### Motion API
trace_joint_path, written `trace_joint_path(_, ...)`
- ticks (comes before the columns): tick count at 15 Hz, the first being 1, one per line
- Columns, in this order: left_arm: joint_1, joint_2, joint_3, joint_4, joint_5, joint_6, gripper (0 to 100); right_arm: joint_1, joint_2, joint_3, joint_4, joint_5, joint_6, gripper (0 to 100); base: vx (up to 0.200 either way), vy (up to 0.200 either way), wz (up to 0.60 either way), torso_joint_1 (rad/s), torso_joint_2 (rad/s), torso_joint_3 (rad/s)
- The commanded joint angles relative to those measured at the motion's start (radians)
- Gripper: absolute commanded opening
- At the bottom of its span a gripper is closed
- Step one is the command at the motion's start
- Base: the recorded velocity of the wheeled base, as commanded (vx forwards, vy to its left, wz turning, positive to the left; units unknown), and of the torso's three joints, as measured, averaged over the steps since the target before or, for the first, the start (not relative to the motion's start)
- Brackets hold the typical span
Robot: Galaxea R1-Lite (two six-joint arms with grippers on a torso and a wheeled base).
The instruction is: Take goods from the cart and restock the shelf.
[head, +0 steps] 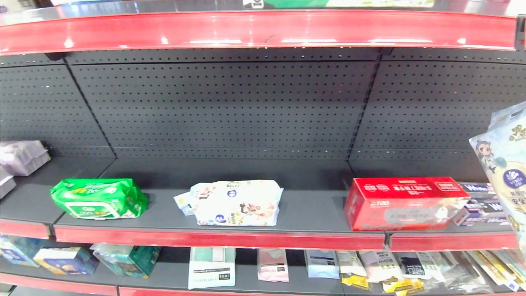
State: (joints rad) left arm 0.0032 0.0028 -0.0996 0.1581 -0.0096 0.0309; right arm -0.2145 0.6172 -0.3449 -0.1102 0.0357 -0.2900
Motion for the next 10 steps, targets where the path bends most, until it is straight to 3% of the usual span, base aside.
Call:
trace_joint_path(1, 0.0, 0.002, 0.0, 0.0, 0.0, 0.0, 100, 0.0, 0.002, -0.002, -0.002, 0.0, 0.0, 0, 0.0, 0.0, 0.6, -0.002, 0.0, 0.007)
trace_joint_path(3, 0.0, 0.002, 0.0, 0.0, 0.0, -0.002, 100, 0.001, 0.007, -0.005, -0.008, 0.003, 0.0, 0, 0.0, 0.0, 0.6, 0.002, 0.0, 0.002)
trace_joint_path(7, 0.0, 0.002, 0.0, 0.0, 0.011, -0.014, 100, 0.003, 0.078, -0.091, -0.002, 0.095, -0.006, 0, 0.0, 0.0, 0.0, 0.0, 0.0, 0.0)
trace_joint_path(9, 0.0, 0.002, 0.0, 0.0, 0.01, -0.055, 100, 0.037, 0.133, -0.114, -0.008, 0.107, -0.026, 0, 0.0, 0.0, 0.0, 0.0, 0.0, 0.0)
trace_joint_path(10, 0.0, 0.0, 0.02, -0.031, -0.006, -0.054, 100, 0.095, 0.173, -0.137, -0.008, 0.113, -0.029, 0, 0.0, 0.0, 0.0, 0.0, 0.0, 0.0)
